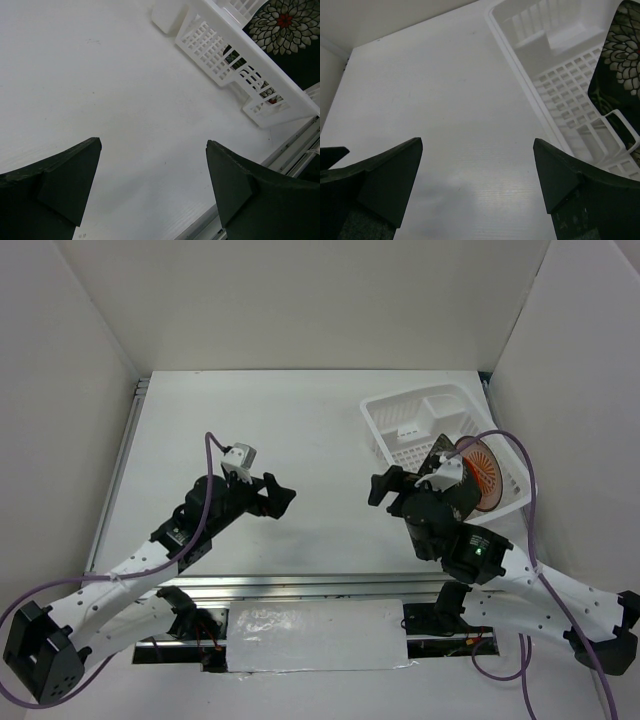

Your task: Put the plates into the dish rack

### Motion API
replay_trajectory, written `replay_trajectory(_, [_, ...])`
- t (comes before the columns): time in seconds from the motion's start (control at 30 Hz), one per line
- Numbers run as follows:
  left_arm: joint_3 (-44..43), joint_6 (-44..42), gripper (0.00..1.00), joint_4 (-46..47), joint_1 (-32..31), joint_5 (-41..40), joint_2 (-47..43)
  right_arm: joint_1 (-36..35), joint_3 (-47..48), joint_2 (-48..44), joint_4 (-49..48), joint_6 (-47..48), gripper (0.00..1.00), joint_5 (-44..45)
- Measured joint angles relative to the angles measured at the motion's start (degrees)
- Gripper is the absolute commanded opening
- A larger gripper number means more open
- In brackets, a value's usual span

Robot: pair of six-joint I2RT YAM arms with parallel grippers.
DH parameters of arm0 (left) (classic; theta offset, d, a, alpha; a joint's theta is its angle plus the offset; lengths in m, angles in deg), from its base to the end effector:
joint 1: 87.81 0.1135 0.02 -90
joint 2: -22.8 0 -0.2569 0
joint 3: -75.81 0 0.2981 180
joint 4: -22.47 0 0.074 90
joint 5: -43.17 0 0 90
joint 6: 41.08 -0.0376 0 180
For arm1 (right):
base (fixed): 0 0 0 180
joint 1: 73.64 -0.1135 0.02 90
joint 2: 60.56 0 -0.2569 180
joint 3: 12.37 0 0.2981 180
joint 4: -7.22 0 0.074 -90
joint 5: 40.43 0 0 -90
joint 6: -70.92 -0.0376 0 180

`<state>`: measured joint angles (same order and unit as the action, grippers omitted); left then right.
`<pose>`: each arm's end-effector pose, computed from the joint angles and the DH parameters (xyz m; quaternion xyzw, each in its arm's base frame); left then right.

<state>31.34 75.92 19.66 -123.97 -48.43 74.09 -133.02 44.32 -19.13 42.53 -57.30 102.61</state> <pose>0.2149 -0.1557 0.2599 0.0520 0.7622 -0.3288 0.5552 0.1306 0.1617 0.3288 0.1170 0.7677 0.1449 0.6131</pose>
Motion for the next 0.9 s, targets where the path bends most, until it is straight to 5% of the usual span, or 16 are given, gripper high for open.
replay_trajectory(0.9, [0.0, 0.2, 1.00, -3.3, -0.1, -1.6, -5.7, 0.0, 3.9, 0.6, 8.3, -2.0, 1.00, 0.3])
